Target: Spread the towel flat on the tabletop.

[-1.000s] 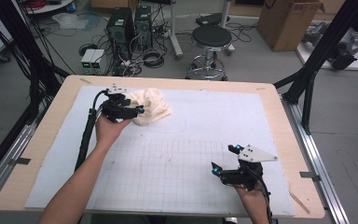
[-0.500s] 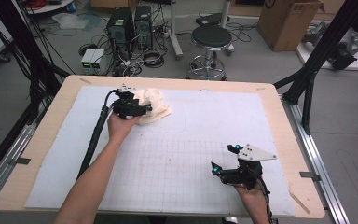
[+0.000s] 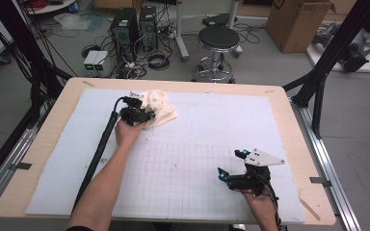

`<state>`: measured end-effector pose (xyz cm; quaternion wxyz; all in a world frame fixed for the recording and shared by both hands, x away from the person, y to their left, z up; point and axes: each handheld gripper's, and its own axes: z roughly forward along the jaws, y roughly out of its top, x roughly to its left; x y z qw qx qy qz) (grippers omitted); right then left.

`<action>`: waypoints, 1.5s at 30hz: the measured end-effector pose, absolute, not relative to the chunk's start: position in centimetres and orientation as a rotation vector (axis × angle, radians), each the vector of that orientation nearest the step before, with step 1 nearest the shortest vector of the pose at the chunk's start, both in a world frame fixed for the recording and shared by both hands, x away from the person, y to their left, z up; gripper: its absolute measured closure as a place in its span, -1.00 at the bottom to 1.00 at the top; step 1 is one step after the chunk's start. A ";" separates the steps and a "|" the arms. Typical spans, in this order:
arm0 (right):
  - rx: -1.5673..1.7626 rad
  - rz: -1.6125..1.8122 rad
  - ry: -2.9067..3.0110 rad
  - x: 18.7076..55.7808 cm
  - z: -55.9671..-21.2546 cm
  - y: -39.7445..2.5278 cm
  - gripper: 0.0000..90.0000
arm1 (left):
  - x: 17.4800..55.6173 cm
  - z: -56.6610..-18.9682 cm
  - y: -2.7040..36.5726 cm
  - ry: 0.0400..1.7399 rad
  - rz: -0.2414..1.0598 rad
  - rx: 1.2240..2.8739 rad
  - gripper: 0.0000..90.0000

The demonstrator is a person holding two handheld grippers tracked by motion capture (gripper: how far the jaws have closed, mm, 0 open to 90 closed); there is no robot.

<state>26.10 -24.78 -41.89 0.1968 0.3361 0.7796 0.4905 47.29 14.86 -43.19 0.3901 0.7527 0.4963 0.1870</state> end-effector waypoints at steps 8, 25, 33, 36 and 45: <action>0.944 1.372 2.190 26.0 -41.9 -24.7 -0.76 | 46.6 -42.1 14.7 1.220 0.486 1.940 0.71; 0.937 1.365 2.188 25.8 -41.9 -24.7 -0.76 | 42.2 -37.4 12.7 1.037 0.442 1.960 0.76; 0.930 1.360 2.185 25.8 -41.8 -24.7 -0.76 | 38.6 -35.5 12.1 0.954 0.398 1.952 0.76; 0.924 1.360 2.186 25.8 -41.8 -24.7 -0.76 | 36.9 -35.0 11.7 0.926 0.374 1.953 0.76; 0.914 1.359 2.190 25.5 -41.7 -24.3 -0.76 | 32.2 -34.6 10.0 0.843 0.266 1.978 0.76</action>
